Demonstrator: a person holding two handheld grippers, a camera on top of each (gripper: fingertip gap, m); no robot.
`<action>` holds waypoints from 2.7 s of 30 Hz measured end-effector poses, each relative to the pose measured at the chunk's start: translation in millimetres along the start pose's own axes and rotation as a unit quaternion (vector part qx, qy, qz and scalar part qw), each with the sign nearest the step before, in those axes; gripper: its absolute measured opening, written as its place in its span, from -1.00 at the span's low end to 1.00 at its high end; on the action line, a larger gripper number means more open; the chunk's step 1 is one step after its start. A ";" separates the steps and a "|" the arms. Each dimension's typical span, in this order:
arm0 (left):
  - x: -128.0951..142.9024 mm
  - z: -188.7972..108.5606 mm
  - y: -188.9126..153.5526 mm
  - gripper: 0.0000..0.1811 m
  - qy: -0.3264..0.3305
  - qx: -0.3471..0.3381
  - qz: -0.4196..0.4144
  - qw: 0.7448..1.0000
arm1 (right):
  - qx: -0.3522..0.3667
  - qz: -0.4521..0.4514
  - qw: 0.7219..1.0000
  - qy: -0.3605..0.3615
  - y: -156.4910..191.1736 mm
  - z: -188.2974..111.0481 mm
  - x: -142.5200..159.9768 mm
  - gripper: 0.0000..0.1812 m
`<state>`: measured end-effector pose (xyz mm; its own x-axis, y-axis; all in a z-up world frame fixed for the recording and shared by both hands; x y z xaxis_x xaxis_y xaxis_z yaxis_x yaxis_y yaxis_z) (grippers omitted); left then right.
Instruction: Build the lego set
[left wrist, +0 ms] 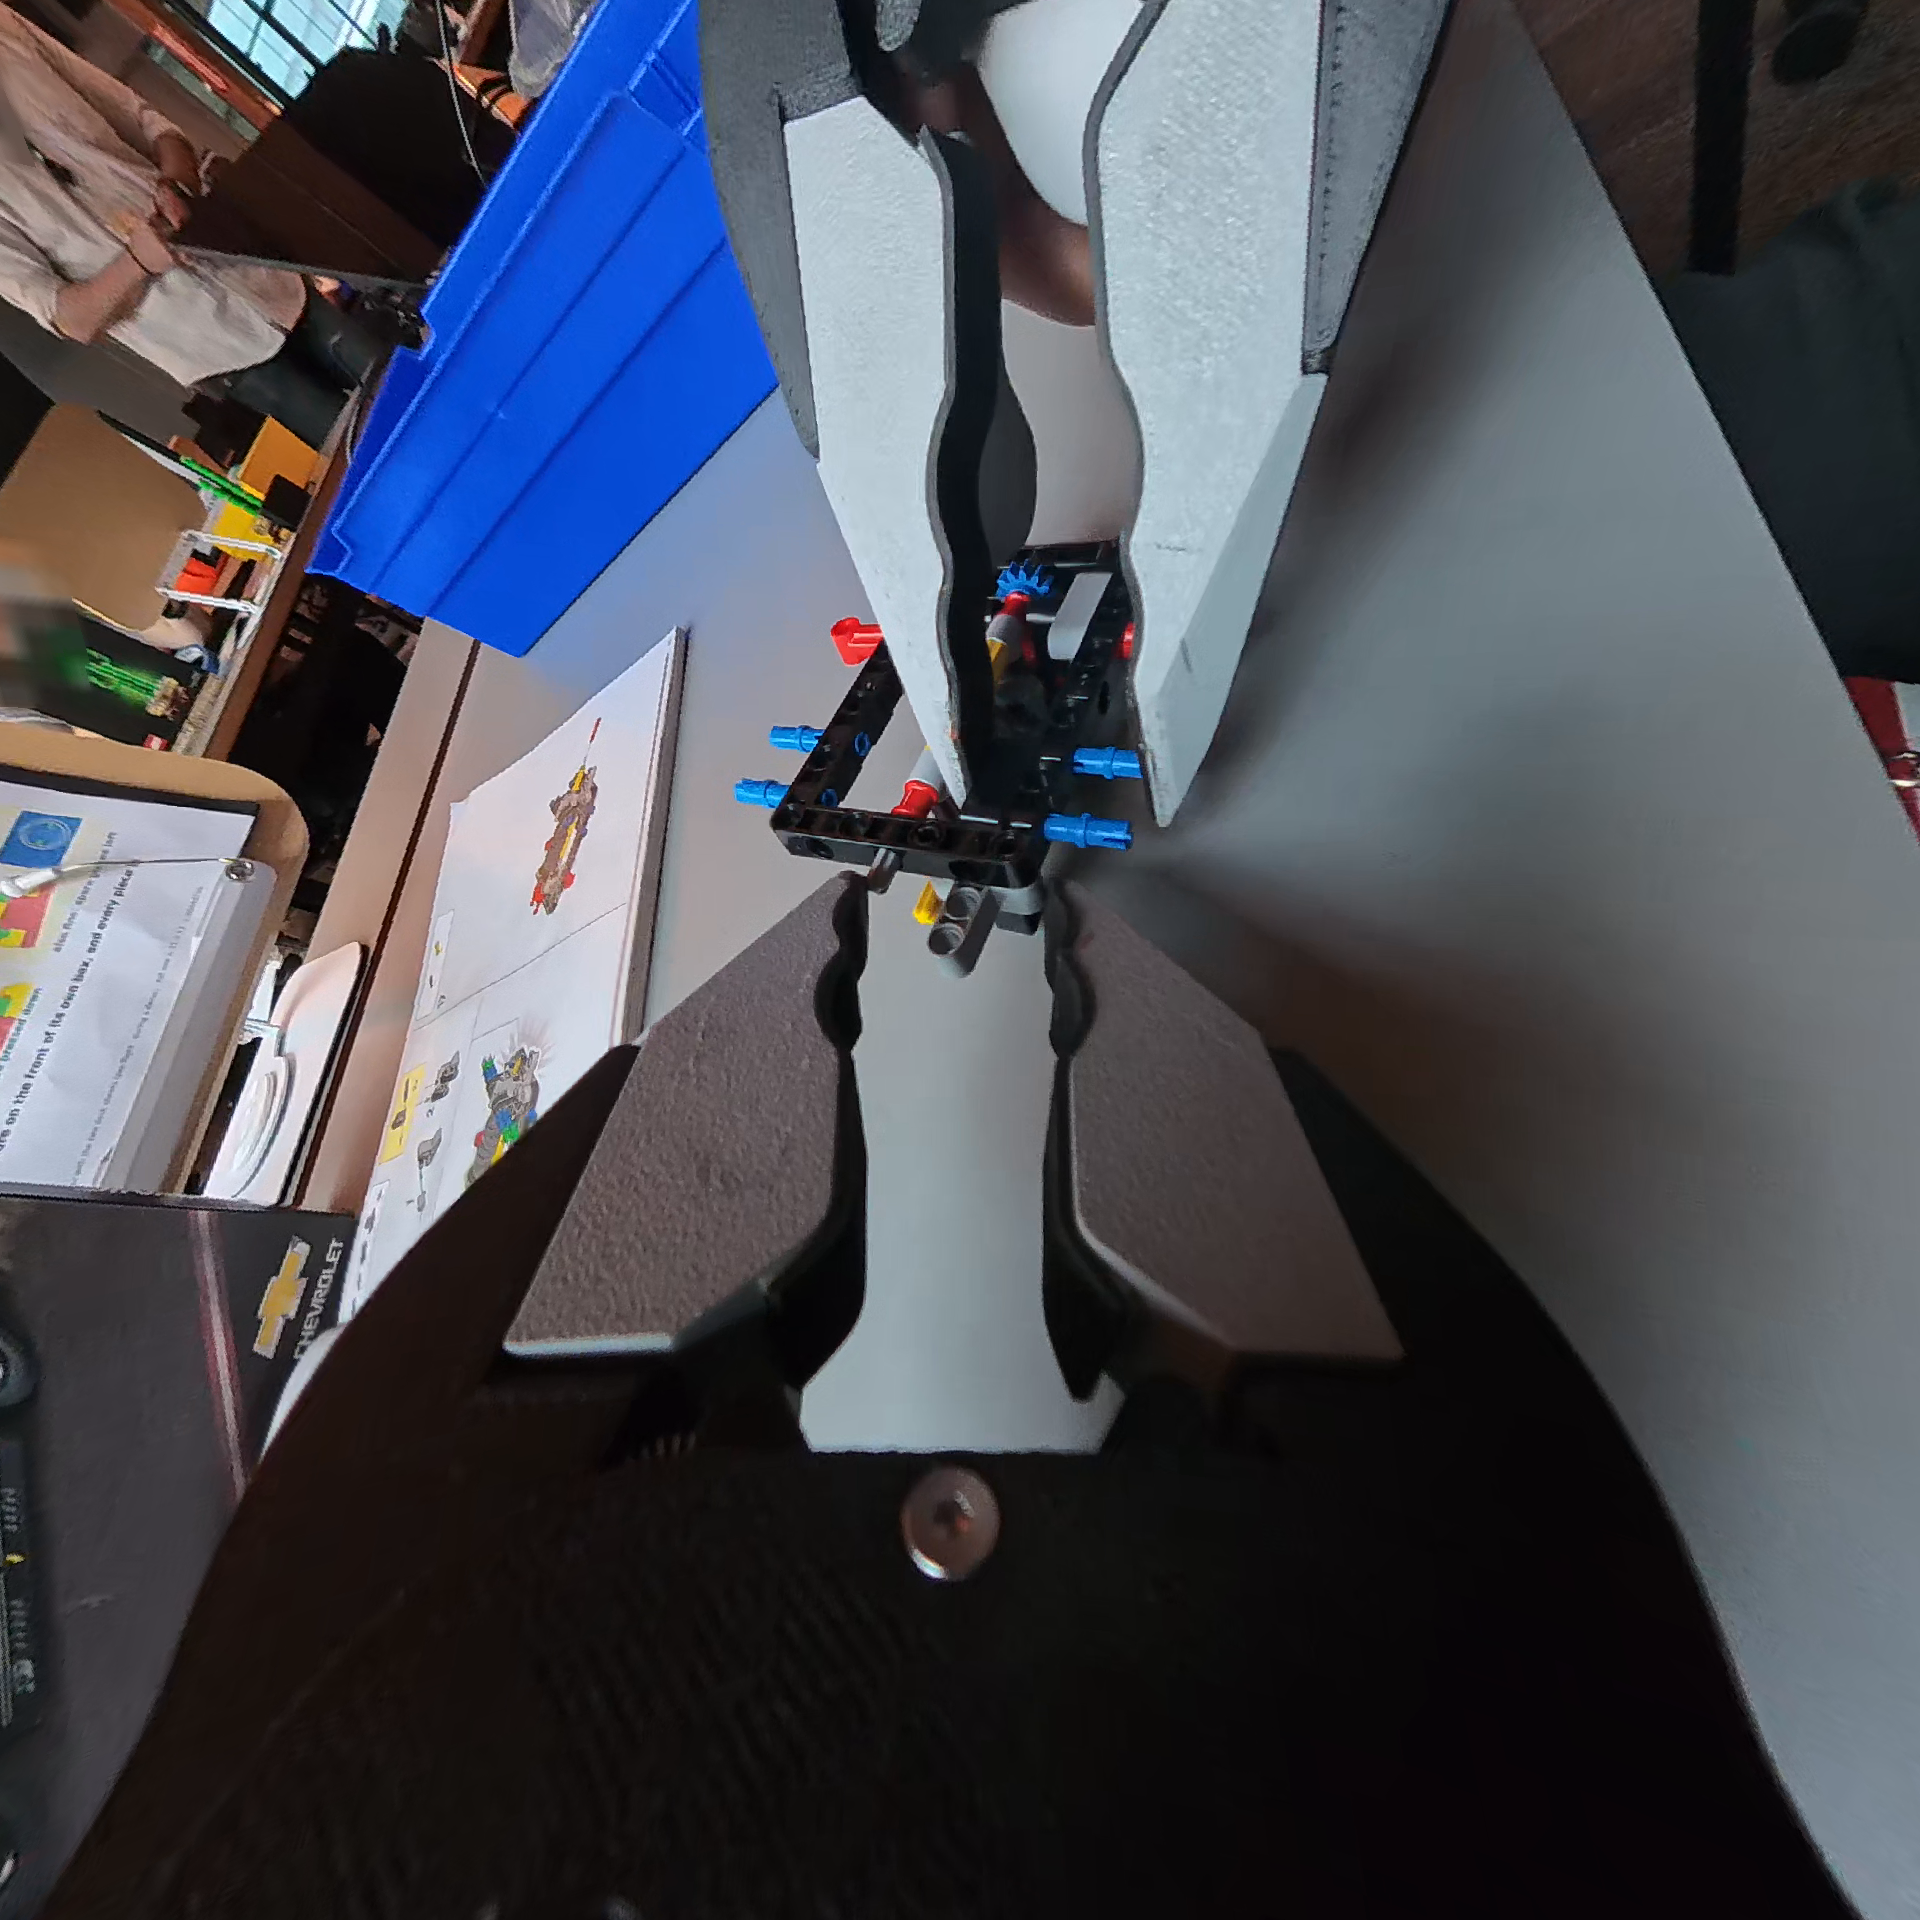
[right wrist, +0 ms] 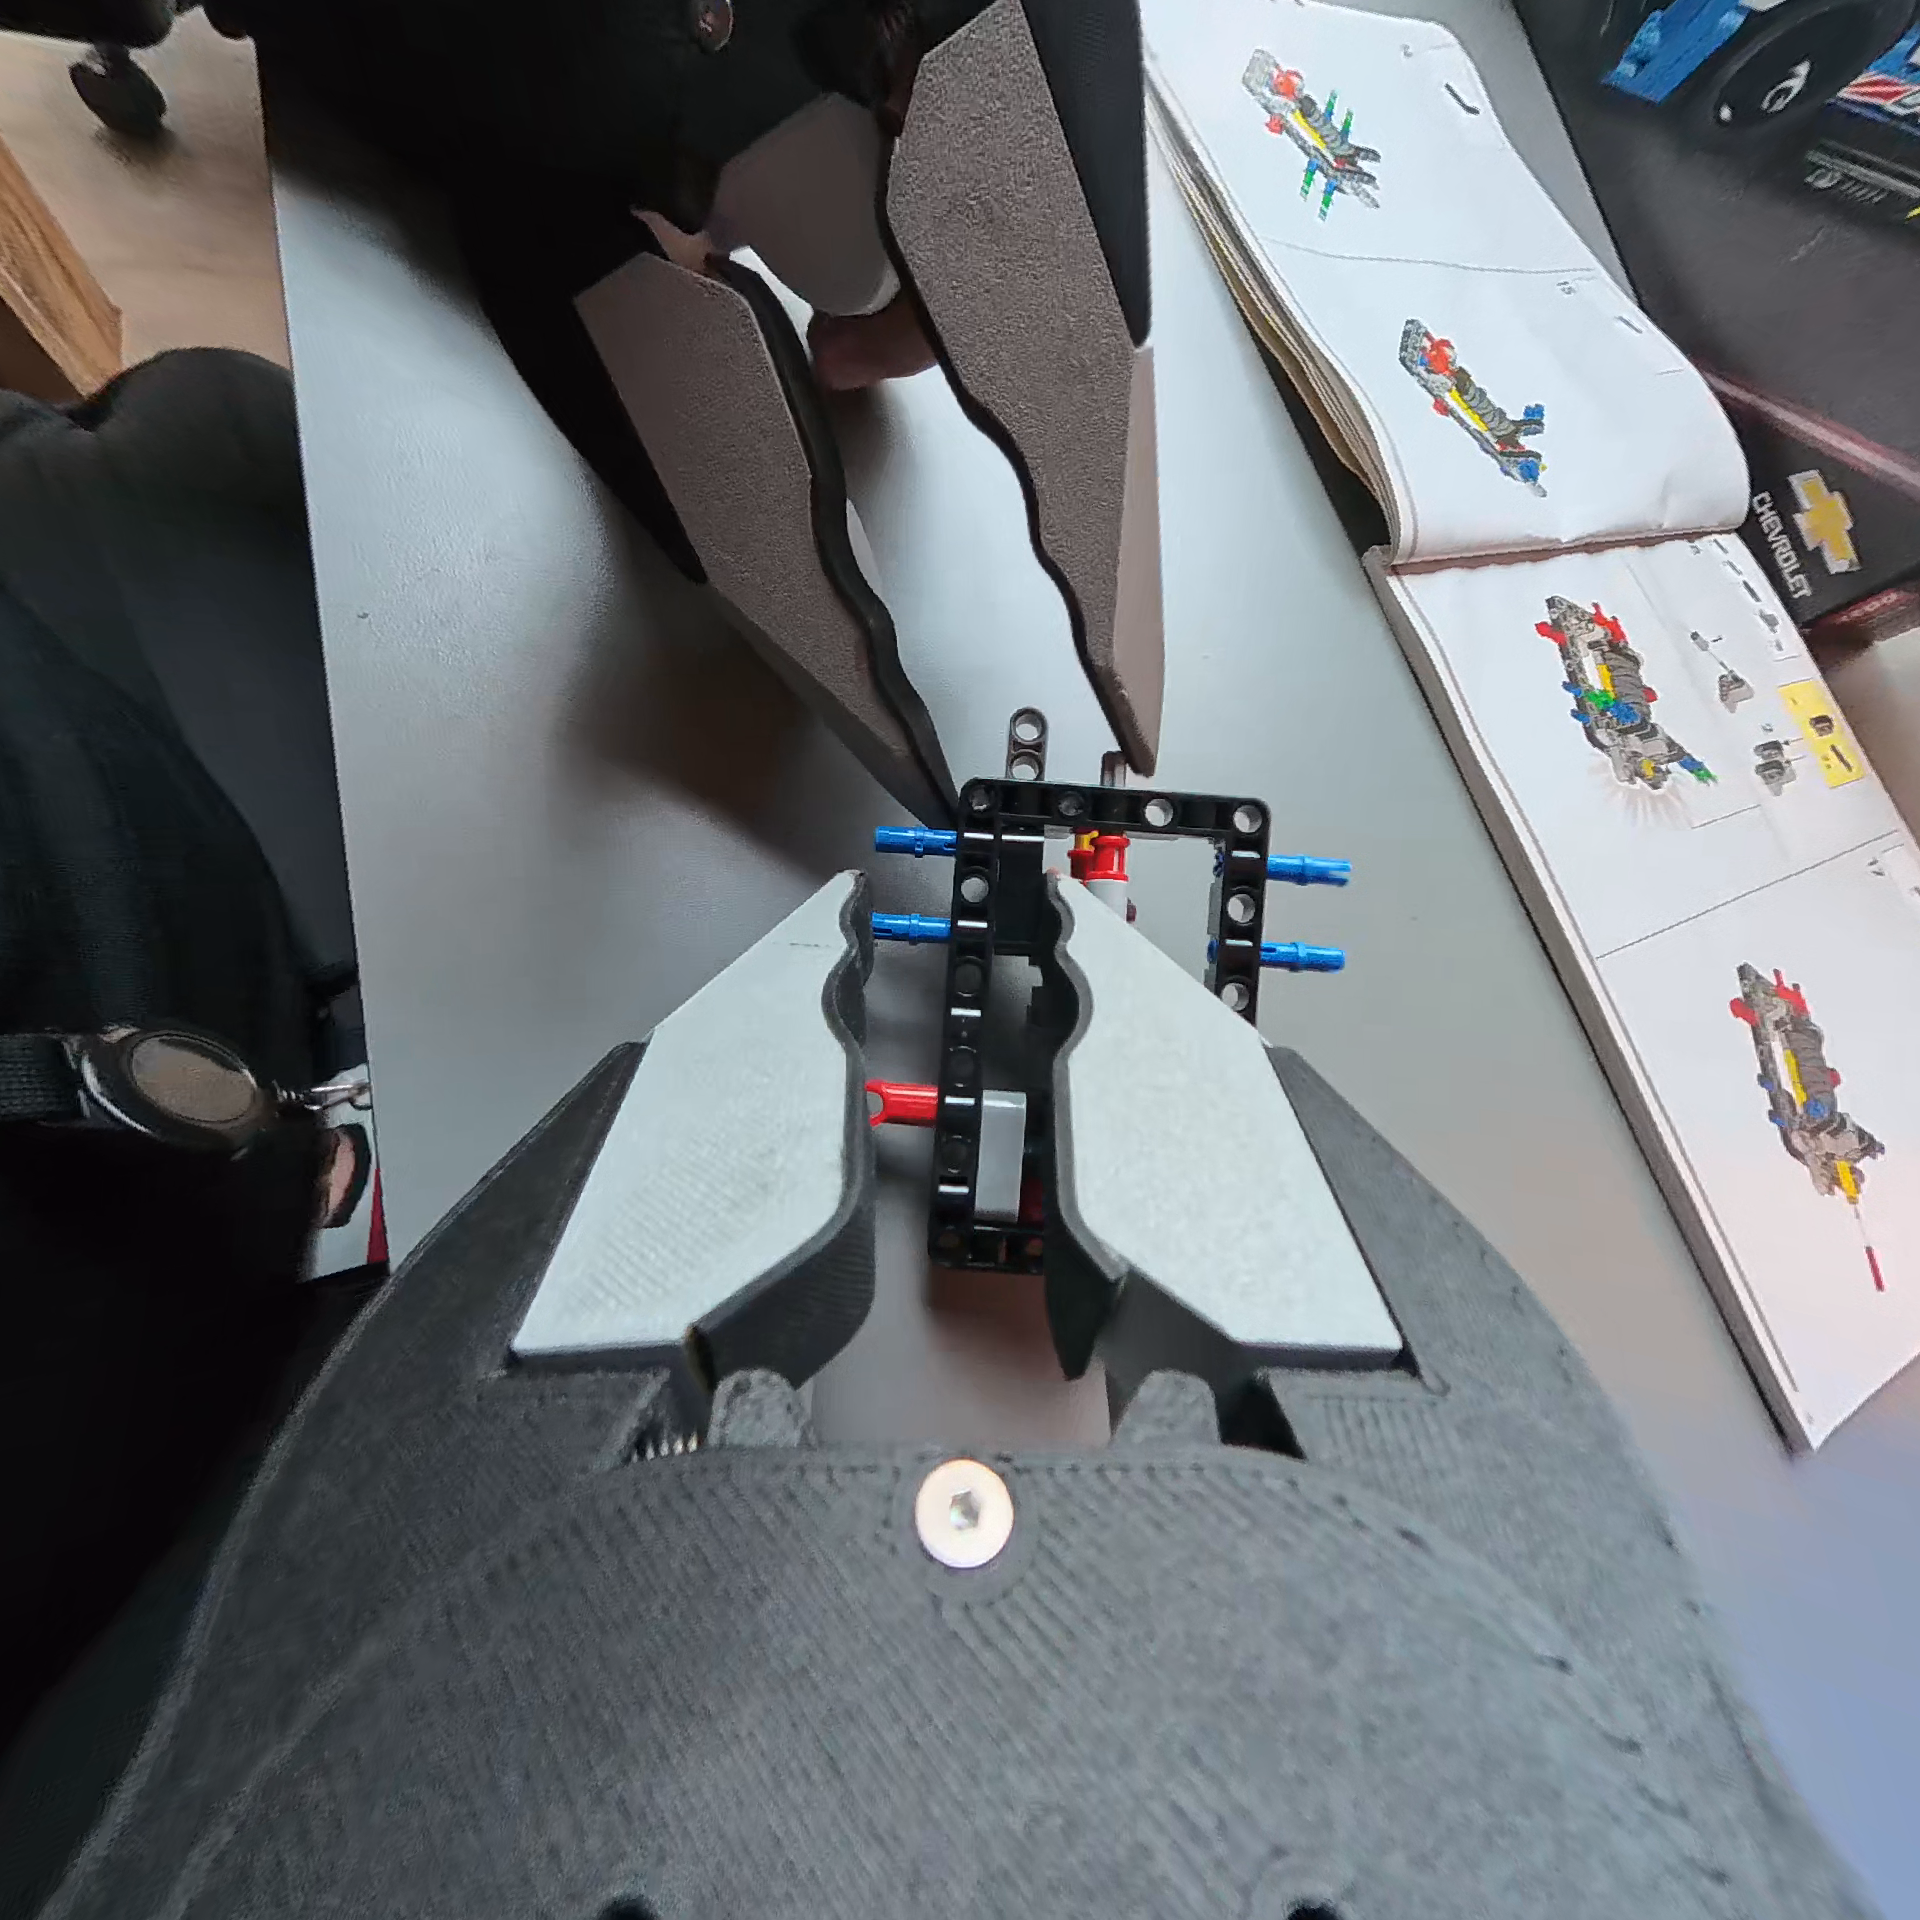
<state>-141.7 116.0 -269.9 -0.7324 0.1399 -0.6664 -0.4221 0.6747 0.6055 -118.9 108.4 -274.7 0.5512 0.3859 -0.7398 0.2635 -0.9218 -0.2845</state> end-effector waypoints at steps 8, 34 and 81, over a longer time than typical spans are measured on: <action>-6.3 1.9 5.3 -0.66 0.000 -0.015 -0.029 0.999 | 0.001 0.009 1.000 -0.010 -5.5 -7.4 0.2 -0.68; -21.5 15.7 12.0 -0.92 -0.054 0.146 -0.294 0.943 | -0.135 0.129 0.971 -0.151 -24.6 -35.5 -8.6 -0.69; -34.5 -5.8 -7.7 -0.52 -0.070 0.183 -0.415 0.888 | -0.160 0.137 0.962 -0.175 -16.9 -29.7 -11.3 -0.86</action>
<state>-116.3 101.8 -249.1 -0.1660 -0.4452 -0.8799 -0.5650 0.7743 -0.2851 -106.1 120.8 -243.4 0.3498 0.0427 -0.9358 0.4069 -0.9068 0.1107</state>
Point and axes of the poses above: each gripper's, where its closed fingertips meet, z out along the fingers, x out of its underside, y = z × x across the jaws, the point moved 1 cm from there along -z, back along the fingers, and after that the axes turned 1 degree about -y, right-handed, at the moved point
